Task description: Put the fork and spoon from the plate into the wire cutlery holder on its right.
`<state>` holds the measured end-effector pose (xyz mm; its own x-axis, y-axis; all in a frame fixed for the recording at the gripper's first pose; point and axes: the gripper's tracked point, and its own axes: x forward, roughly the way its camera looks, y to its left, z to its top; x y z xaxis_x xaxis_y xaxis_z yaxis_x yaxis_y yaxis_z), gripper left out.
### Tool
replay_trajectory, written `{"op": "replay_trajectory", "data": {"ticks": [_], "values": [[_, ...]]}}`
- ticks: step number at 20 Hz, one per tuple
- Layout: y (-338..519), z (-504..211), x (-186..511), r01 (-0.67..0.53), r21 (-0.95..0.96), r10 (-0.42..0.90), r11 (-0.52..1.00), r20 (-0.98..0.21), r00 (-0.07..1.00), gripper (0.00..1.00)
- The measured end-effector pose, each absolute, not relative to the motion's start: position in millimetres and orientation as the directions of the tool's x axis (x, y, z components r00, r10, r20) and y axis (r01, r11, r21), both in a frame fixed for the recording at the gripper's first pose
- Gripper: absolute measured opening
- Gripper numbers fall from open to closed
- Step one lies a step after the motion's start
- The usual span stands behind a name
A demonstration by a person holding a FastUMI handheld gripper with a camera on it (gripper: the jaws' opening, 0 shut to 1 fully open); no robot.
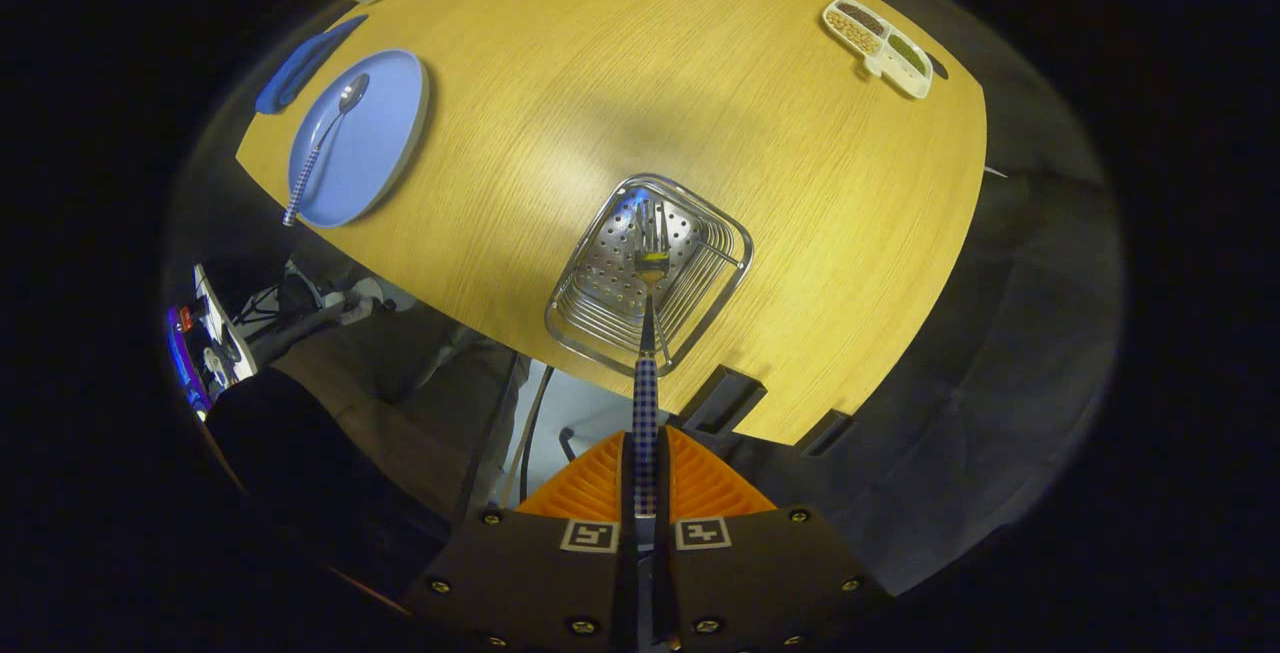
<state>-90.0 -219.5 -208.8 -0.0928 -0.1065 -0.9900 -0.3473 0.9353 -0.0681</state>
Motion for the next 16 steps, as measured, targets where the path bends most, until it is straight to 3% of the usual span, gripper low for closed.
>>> {"op": "replay_trajectory", "data": {"ticks": [3, 5, 6, 7, 13, 16], "values": [[-216.4, -213.2, -82.3, -0.329, -0.063, -0.094, 0.942, -0.992, -0.082, 0.06], [-219.0, -211.2, -78.9, -0.319, -0.073, -0.100, 0.945, -0.993, -0.068, 0.15], [-219.7, -208.8, -77.4, -0.317, -0.077, -0.102, 0.945, -0.993, -0.063, 0.27], [-221.1, -207.9, -77.7, -0.313, -0.080, -0.104, 0.946, -0.993, -0.061, 0.33], [-220.4, -198.9, -88.5, -0.284, -0.079, -0.098, 0.956, -0.994, -0.054, 0.35], [-214.9, -177.1, -101.3, -0.197, -0.096, -0.089, 0.976, -0.995, 0.044, 0.35]]}}
